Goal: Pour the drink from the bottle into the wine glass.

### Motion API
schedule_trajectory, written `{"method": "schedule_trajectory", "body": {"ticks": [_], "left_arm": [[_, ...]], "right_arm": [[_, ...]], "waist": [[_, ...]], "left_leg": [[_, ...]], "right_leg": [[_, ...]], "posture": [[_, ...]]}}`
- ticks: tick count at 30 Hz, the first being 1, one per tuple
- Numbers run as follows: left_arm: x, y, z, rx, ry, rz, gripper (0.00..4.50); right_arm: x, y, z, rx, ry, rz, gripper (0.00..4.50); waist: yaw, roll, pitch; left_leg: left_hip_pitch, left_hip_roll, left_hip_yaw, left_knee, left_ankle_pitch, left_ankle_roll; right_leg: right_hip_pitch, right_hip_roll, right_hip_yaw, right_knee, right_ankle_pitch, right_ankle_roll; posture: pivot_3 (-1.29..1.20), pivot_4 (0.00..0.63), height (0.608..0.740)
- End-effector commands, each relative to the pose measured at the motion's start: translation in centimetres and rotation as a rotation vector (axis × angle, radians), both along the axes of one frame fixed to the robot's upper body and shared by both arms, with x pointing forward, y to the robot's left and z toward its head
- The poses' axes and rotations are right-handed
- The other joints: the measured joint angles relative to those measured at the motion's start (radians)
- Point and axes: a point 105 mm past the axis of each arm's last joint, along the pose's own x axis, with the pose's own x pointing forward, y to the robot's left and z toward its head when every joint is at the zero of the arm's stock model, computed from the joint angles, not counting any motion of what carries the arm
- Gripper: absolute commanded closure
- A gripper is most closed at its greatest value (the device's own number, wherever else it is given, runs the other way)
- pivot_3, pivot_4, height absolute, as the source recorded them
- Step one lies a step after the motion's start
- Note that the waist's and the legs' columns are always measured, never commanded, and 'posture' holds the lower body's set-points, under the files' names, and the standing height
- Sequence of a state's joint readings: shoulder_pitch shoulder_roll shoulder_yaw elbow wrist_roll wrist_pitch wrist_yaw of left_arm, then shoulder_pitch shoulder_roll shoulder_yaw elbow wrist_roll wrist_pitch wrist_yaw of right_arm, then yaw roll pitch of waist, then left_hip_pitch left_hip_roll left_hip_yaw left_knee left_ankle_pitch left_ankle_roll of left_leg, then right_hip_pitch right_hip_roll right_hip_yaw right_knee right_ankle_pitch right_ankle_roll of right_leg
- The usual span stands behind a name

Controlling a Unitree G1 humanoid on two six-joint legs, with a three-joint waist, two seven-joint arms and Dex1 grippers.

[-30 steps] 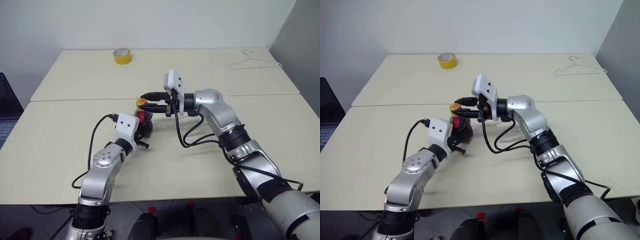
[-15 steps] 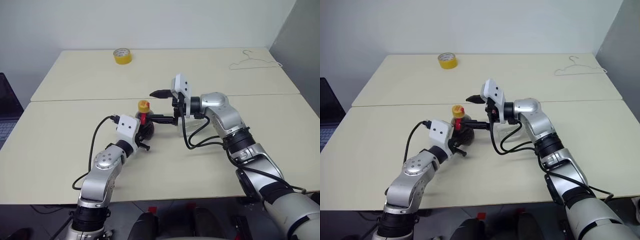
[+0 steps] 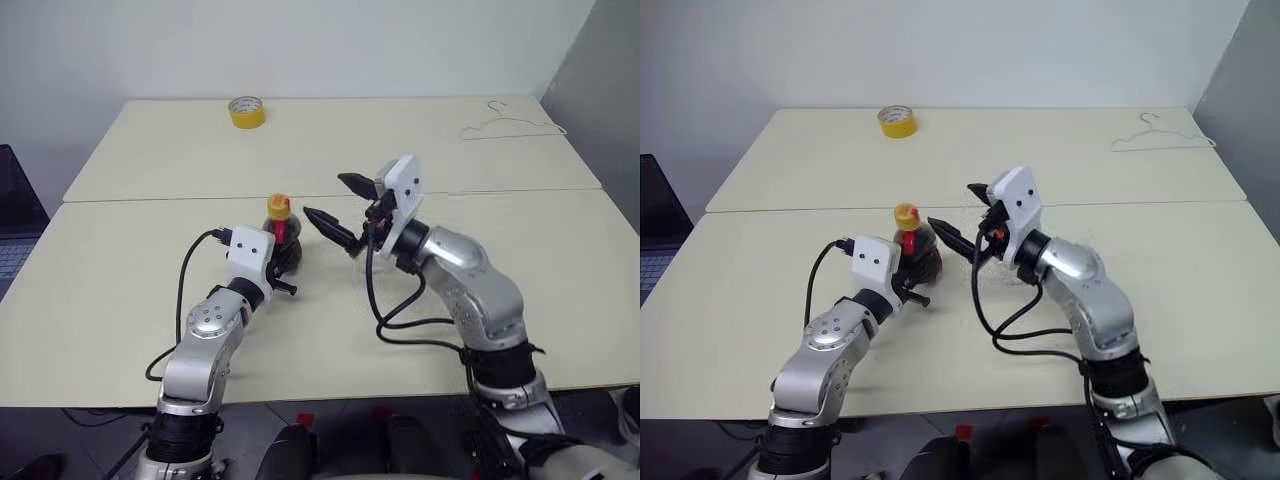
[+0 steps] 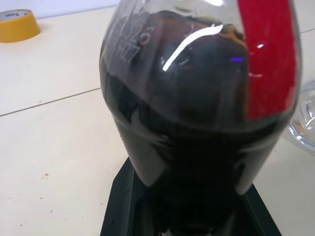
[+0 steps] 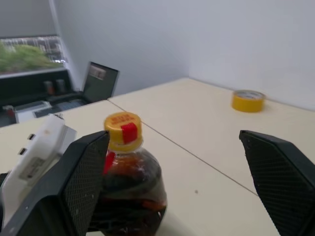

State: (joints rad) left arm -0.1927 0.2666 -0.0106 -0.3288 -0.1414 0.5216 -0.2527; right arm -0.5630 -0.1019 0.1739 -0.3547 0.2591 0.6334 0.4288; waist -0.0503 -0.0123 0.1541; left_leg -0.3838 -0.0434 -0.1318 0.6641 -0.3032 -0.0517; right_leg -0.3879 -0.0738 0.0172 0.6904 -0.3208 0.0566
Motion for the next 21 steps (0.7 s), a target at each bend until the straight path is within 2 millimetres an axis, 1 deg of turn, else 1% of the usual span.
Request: {"method": "schedule_trajectory", "body": {"ticks": [1,3,8,12,14,17,21], "left_arm": [[0.3,-0.2,2.6,-0.004,-0.114,0.012,3.86],[0.4,-0.3,2.6,-0.004,-0.114,0.011,3.86],[0.6,-0.1,2.5,0.007,-0.115,0.033,3.86],[0.8,0.1,2.6,0.032,-0.125,0.058,3.86],[0.8,0.1,2.6,0.033,-0.127,0.065,3.86],[0.9,0.3,2.6,0.041,-0.131,0.085,3.86],[0.9,0.2,2.6,0.044,-0.134,0.084,3.86]], "right_arm": [[-1.6,0.8,1.4,0.034,-0.039,0.007,0.00],[-1.9,1.1,1.2,0.019,-0.040,0.025,0.00],[-1.8,1.7,1.3,0.037,-0.032,0.052,0.00],[-1.4,3.0,0.9,0.010,-0.056,0.070,0.00],[-1.1,3.3,0.9,0.012,-0.062,0.063,0.00],[-0.6,4.4,0.9,0.032,-0.058,0.062,0.00],[-0.3,4.8,1.1,0.060,-0.054,0.084,0.00]], "waist": [[0.000,0.000,0.000],[0.000,0.000,0.000],[-0.001,0.000,0.000],[-0.004,0.000,0.000],[-0.006,0.000,0.000],[-0.006,0.000,0.000],[-0.006,0.000,0.000]], "left_leg": [[0.000,0.000,0.000,0.000,0.000,0.000],[0.000,0.000,0.000,0.000,0.000,0.000],[0.000,0.000,0.000,0.000,0.000,0.000],[0.000,0.000,0.000,0.000,0.000,0.000],[0.000,0.000,0.000,0.000,0.000,0.000],[0.000,0.000,0.000,0.000,0.000,0.000],[0.000,0.000,0.000,0.000,0.000,0.000]], "right_leg": [[0.000,0.000,0.000,0.000,0.000,0.000],[0.000,0.000,0.000,0.000,0.000,0.000],[0.000,0.000,0.000,0.000,0.000,0.000],[0.000,0.001,0.000,0.000,0.000,0.000],[0.000,0.001,0.000,0.000,0.000,0.000],[0.000,0.001,0.000,0.000,0.000,0.000],[0.000,0.001,0.000,0.000,0.000,0.000]], "posture": [[0.00,0.150,0.740],[0.00,0.150,0.740],[0.00,0.150,0.740],[0.00,0.150,0.740],[0.00,0.150,0.740],[0.00,0.150,0.740],[0.00,0.150,0.740]]}}
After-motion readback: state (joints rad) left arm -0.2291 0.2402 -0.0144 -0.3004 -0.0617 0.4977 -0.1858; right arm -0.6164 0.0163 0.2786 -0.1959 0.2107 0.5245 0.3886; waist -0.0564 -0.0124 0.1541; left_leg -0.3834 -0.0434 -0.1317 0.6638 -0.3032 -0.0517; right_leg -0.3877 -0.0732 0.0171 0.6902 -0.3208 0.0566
